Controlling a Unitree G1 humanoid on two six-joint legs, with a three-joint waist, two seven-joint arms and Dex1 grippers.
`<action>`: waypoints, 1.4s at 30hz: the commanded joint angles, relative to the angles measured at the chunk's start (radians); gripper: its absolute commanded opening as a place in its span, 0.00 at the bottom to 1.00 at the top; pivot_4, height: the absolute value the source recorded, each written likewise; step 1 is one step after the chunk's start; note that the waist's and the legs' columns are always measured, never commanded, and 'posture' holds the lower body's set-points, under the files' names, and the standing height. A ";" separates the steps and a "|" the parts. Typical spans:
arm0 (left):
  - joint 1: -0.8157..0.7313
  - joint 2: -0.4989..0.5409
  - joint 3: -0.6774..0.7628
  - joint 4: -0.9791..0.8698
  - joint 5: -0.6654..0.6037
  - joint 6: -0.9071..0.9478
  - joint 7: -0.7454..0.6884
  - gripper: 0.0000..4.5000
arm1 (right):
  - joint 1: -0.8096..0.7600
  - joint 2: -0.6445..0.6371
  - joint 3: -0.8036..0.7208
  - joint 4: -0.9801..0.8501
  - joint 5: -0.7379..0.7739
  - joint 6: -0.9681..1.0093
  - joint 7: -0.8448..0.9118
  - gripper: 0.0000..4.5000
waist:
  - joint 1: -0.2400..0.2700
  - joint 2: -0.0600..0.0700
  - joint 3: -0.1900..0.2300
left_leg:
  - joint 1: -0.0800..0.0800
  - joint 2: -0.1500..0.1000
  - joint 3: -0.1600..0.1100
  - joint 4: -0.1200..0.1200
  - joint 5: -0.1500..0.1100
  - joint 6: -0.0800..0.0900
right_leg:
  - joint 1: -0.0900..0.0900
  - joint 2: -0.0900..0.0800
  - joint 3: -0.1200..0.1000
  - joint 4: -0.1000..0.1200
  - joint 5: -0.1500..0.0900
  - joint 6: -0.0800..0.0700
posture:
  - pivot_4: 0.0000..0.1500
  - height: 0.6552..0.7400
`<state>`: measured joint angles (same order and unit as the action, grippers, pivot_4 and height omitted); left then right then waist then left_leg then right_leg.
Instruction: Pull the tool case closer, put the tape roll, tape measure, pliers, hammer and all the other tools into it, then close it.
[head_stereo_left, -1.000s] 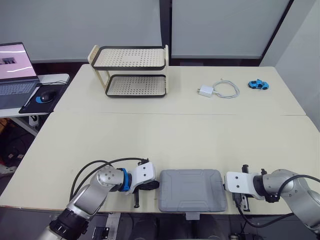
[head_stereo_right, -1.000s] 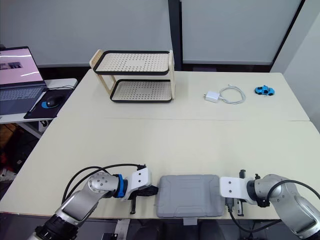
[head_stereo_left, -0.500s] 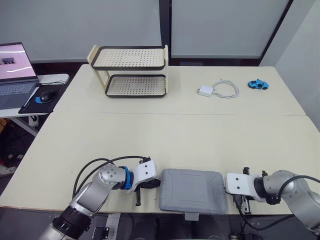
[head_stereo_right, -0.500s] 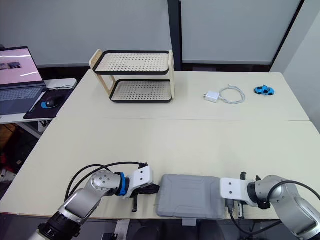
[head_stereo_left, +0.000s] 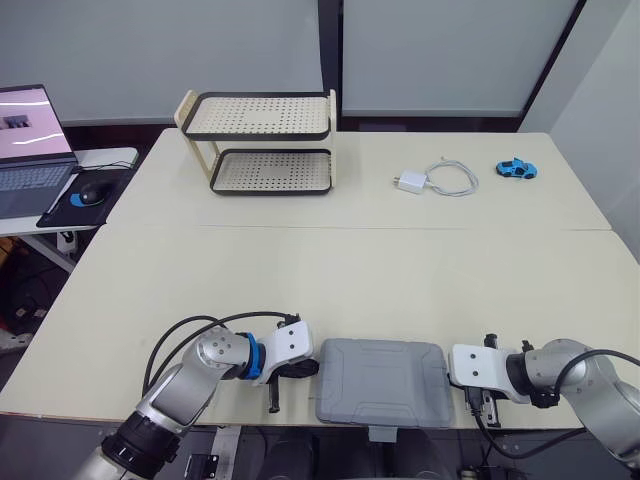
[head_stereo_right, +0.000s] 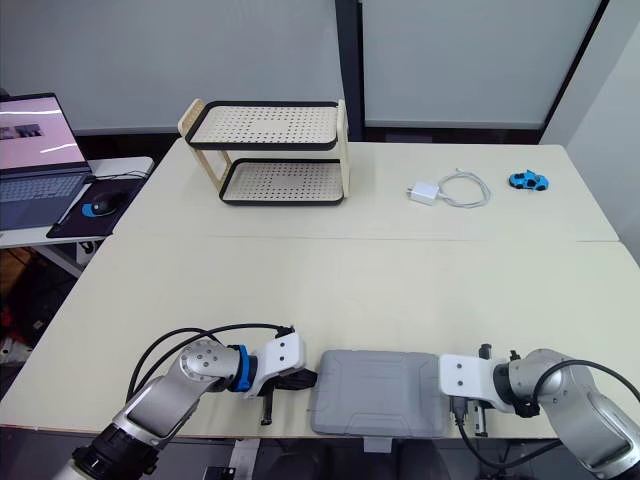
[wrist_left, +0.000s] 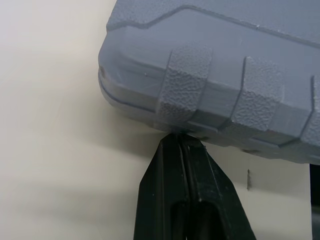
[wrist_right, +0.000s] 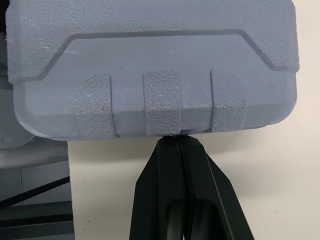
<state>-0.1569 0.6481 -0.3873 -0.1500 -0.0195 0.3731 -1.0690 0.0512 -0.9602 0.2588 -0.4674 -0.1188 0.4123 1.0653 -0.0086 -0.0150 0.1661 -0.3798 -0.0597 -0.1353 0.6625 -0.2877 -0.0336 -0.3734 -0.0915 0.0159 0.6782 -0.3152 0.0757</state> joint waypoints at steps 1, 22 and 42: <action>-0.005 -0.016 -0.022 -0.076 -0.026 -0.012 -0.018 0.00 | -0.022 0.020 0.004 -0.039 0.018 -0.025 -0.005 0.00 | 0.000 0.000 0.000 | 0.000 0.000 0.000 0.000 0.000 0.000 | 0.000 0.000 0.000 0.000 0.000 0.000 | 1.00 1.00; 0.051 0.235 0.311 -0.006 -0.135 -0.088 -0.066 0.00 | 0.163 -0.102 -0.500 -0.016 0.201 -0.090 0.062 0.00 | -0.001 0.000 0.000 | 0.000 0.000 0.000 0.000 0.000 0.000 | 0.000 0.000 0.000 0.000 0.000 0.000 | 1.00 1.00; 0.197 0.351 0.532 0.233 -0.138 -0.288 -0.059 0.00 | 0.187 -0.181 -0.702 0.333 0.269 -0.343 0.243 0.00 | -0.009 0.001 0.000 | 0.001 0.002 0.001 -0.001 0.000 0.000 | 0.001 0.000 0.000 0.000 0.000 0.000 | 1.00 1.00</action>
<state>0.0393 0.9936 0.1202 0.0772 -0.1527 0.0993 -1.1277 0.2536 -1.1199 -0.4442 -0.1359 0.1409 0.0850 1.3074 -0.0181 -0.0143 0.1664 -0.3785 -0.0582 -0.1345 0.6613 -0.2879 -0.0332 -0.3729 -0.0913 0.0160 0.6787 -0.3152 0.0754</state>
